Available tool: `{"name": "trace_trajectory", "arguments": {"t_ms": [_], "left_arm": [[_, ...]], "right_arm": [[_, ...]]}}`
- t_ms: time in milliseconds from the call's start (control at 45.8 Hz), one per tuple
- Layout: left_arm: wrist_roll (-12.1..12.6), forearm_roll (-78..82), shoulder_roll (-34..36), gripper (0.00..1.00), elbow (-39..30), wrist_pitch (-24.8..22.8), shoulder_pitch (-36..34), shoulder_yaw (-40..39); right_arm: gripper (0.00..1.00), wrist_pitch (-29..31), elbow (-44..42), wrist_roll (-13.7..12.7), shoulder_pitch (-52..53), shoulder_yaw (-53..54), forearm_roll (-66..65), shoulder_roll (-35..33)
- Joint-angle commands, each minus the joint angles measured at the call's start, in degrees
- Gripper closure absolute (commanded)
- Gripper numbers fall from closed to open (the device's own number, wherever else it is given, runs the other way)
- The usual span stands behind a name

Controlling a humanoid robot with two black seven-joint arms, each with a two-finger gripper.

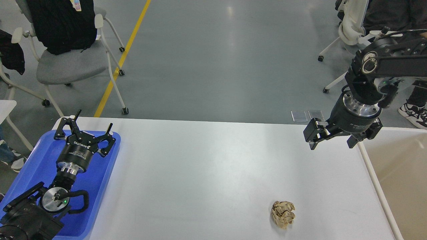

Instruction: Tidy desktop

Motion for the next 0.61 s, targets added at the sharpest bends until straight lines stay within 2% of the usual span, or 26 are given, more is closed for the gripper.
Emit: {"name": "trace_trajectory", "arguments": {"t_ms": [0,589], "left_arm": [[0.01,0.0,0.0,0.01,-0.09,0.0,-0.06,0.0],[0.1,0.0,0.0,0.01,0.0,0.0,-0.06,0.0]], "right_arm": [[0.0,0.0,0.06,0.01,-0.04,0.0,0.01,0.1],[0.0,1.23,-1.34,-0.07,-0.3,-0.7,-0.16,-0.26]]}}
